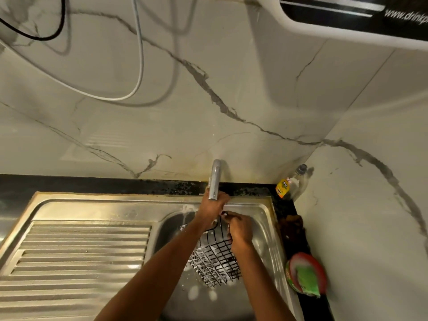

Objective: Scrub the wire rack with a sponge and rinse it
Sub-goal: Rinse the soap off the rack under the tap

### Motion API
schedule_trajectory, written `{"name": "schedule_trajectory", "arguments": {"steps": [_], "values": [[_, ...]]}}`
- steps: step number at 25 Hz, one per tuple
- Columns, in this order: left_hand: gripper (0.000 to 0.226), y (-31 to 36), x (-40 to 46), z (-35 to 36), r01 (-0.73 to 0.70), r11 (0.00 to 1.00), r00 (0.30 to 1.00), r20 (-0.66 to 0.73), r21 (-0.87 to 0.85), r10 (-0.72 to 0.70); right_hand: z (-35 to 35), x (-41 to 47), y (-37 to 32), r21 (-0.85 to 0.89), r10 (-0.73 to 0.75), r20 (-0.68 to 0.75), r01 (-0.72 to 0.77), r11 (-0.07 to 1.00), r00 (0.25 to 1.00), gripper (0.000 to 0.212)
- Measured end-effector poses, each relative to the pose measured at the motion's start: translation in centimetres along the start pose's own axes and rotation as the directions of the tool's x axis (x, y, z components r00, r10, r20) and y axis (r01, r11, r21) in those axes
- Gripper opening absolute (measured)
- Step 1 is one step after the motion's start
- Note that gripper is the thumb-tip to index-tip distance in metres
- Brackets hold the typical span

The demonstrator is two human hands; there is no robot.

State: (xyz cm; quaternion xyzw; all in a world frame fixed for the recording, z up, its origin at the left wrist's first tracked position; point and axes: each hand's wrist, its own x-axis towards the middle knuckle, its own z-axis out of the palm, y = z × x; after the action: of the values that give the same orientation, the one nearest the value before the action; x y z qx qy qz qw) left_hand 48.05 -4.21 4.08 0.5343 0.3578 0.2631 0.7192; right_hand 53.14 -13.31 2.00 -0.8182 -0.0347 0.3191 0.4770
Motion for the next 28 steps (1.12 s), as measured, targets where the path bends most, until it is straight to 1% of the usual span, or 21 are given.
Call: {"name": "schedule_trajectory", "arguments": {"steps": [1, 2, 3, 4, 5, 9, 11, 13, 15, 16, 17, 18, 19, 20, 21, 23, 24, 25, 26, 27, 28], "values": [[0.020, 0.3, 0.3, 0.4, 0.127, 0.974, 0.990, -0.030, -0.190, -0.135, -0.1, -0.1, 0.4, -0.014, 0.019, 0.010, -0.019, 1.000, 1.000, 0.013], [0.031, 0.7, 0.7, 0.6, 0.245, 0.878, 0.962, -0.006, -0.411, -0.272, -0.2, -0.2, 0.6, -0.016, 0.020, 0.021, -0.020, 1.000, 1.000, 0.013], [0.042, 0.9, 1.3, 0.6, 0.328, 0.738, 0.928, 0.056, -0.589, -0.368, -0.3, -0.3, 0.5, -0.004, 0.009, 0.039, -0.009, 1.000, 0.999, 0.012], [0.047, 1.2, 1.8, 0.5, 0.359, 0.615, 0.908, 0.109, -0.703, -0.405, -0.5, -0.4, 0.3, 0.020, -0.013, 0.060, 0.012, 1.000, 0.998, 0.011], [0.043, 1.4, 2.4, 0.3, 0.355, 0.561, 0.902, 0.115, -0.748, -0.417, -0.7, -0.5, -0.1, 0.047, -0.034, 0.079, 0.031, 0.998, 0.996, 0.009], [0.014, 2.1, 2.6, 0.0, 0.243, 0.567, 0.915, -0.009, -0.787, -0.404, -1.3, -0.4, -1.6, 0.102, -0.121, 0.036, 0.117, 0.988, 0.992, 0.020], [0.016, 2.6, 2.6, 0.5, 0.184, 0.548, 0.890, -0.098, -0.816, -0.445, -1.3, -0.5, -1.9, 0.055, -0.116, 0.028, 0.114, 0.992, 0.993, 0.015], [0.024, 3.1, 3.0, 1.0, 0.132, 0.634, 0.844, -0.249, -0.762, -0.476, -1.6, -0.9, -1.8, 0.061, -0.102, 0.046, 0.099, 0.993, 0.994, 0.011], [0.025, 2.9, 3.5, 1.3, 0.156, 0.775, 0.785, -0.399, -0.613, -0.473, -2.3, -0.8, -1.7, 0.165, -0.075, 0.068, 0.063, 0.984, 0.995, 0.012], [0.011, 2.9, 3.3, 1.5, 0.232, 0.865, 0.756, -0.477, -0.445, -0.448, -2.5, -0.6, -1.6, 0.194, -0.060, 0.069, 0.045, 0.980, 0.996, 0.013], [0.014, 2.6, 3.2, 1.6, 0.323, 0.906, 0.752, -0.508, -0.272, -0.420, -2.7, -0.5, -1.6, 0.190, -0.053, 0.062, 0.041, 0.981, 0.997, 0.013], [0.034, 1.5, 3.2, 1.6, 0.388, 0.896, 0.761, -0.474, -0.216, -0.444, -2.7, -0.3, -1.6, 0.151, -0.060, 0.053, 0.052, 0.987, 0.997, 0.011], [0.041, 1.2, 3.2, 1.7, 0.431, 0.868, 0.762, -0.415, -0.248, -0.497, -2.6, -0.3, -1.7, 0.085, -0.079, 0.051, 0.075, 0.994, 0.996, 0.009], [0.039, 0.6, 3.3, 1.4, 0.455, 0.841, 0.760, -0.364, -0.293, -0.538, -2.4, -0.1, -1.6, 0.032, -0.102, 0.060, 0.100, 0.994, 0.993, 0.008], [0.031, 0.2, 3.3, 1.1, 0.472, 0.850, 0.758, -0.383, -0.234, -0.527, -2.3, 0.0, -1.6, 0.011, -0.111, 0.076, 0.111, 0.994, 0.991, 0.008], [0.008, 0.1, 3.1, 0.8, 0.439, 0.834, 0.778, -0.324, -0.333, -0.539, -2.1, 0.1, -1.2, 0.040, -0.109, 0.108, 0.105, 0.994, 0.988, 0.009], [0.014, 0.5, 2.7, 0.5, 0.428, 0.770, 0.783, -0.231, -0.472, -0.577, -1.9, 0.1, -0.8, 0.047, -0.101, 0.121, 0.096, 0.994, 0.987, 0.010], [0.026, 0.3, 2.9, -0.1, 0.442, 0.651, 0.765, -0.120, -0.617, -0.633, -1.8, 0.0, -0.5, 0.047, -0.100, 0.132, 0.094, 0.994, 0.986, 0.009], [0.035, -0.1, 3.3, -0.5, 0.479, 0.557, 0.746, -0.019, -0.679, -0.665, -1.9, -0.2, -0.3, 0.048, -0.106, 0.139, 0.101, 0.994, 0.985, 0.009], [0.039, -0.3, 3.6, -0.9, 0.522, 0.529, 0.736, 0.041, -0.669, -0.675, -2.1, -0.4, -0.3, 0.071, -0.108, 0.148, 0.099, 0.993, 0.983, 0.010], [0.039, -0.3, 3.6, -1.2, 0.574, 0.573, 0.727, 0.042, -0.585, -0.685, -2.5, -0.4, -0.3, 0.110, -0.100, 0.153, 0.083, 0.990, 0.983, 0.011]]}}
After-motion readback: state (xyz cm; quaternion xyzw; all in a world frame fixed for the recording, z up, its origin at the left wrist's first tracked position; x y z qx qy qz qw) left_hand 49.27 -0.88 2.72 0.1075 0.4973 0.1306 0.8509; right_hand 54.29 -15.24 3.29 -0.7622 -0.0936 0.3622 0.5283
